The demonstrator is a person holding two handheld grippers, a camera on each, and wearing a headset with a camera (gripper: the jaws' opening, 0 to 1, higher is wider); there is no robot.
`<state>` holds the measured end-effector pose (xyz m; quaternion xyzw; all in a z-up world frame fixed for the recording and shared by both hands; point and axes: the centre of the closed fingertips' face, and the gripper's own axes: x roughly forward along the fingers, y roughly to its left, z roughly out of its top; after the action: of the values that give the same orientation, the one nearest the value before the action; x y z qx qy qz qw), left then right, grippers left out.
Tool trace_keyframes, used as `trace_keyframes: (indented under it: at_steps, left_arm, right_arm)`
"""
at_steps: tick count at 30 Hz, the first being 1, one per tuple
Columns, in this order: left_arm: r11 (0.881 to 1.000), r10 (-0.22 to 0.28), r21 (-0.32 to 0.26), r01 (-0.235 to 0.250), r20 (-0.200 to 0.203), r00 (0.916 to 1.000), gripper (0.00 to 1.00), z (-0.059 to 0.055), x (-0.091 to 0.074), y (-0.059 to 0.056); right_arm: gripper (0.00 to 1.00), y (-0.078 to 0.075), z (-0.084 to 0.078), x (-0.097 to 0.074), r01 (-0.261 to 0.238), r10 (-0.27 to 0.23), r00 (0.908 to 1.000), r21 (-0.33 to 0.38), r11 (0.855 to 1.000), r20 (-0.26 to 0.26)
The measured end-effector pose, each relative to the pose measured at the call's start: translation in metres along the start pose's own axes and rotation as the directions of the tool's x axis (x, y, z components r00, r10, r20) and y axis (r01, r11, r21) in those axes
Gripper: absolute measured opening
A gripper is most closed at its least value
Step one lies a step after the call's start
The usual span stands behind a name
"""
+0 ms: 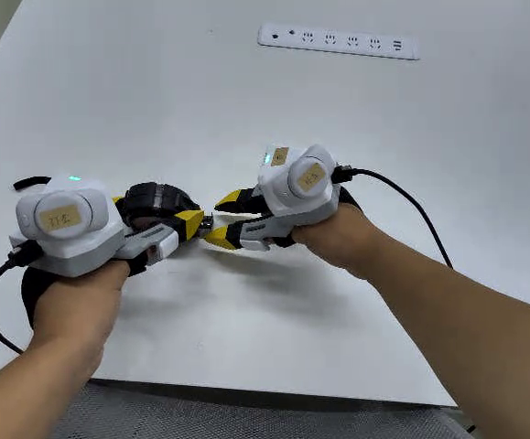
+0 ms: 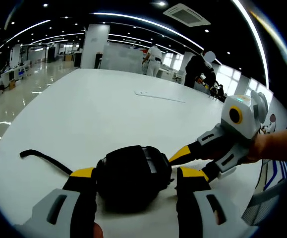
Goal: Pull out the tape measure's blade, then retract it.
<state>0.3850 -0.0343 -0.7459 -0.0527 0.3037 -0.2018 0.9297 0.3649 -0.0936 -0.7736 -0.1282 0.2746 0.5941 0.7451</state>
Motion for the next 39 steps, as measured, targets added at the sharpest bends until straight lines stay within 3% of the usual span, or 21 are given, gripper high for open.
trace_keyframes:
  at_steps: [6,11,18,29,39]
  left_arm:
    - [1.0,-0.014,0.012,0.014,-0.001,0.9999,0.61,-0.002,-0.001,0.0]
    - [0.997,-0.035,0.07,0.036,-0.017,0.9993,0.6,-0.003,-0.007,-0.002]
    - [0.988,-0.072,0.133,0.076,-0.037,0.9967,0.61,-0.006,-0.023,0.001]
    - [0.969,-0.158,0.184,0.166,-0.058,0.9857,0.62,-0.012,-0.048,0.001]
    - [0.95,-0.205,0.221,0.223,-0.1,0.9737,0.67,-0.019,-0.062,-0.004]
  right_arm:
    - [0.25,0.003,-0.004,-0.001,0.001,-0.001,1.0,0.013,1.0,0.004]
    - [0.26,0.002,-0.003,-0.013,0.033,-0.034,0.999,0.031,0.999,0.03]
    - [0.3,0.005,-0.008,-0.04,0.099,-0.103,0.9928,0.067,0.993,0.061]
    - [0.4,0.013,-0.024,-0.085,0.182,-0.188,0.9812,0.101,0.978,0.046]
    - [0.48,0.02,-0.035,-0.111,0.228,-0.231,0.9726,0.109,0.968,0.022]
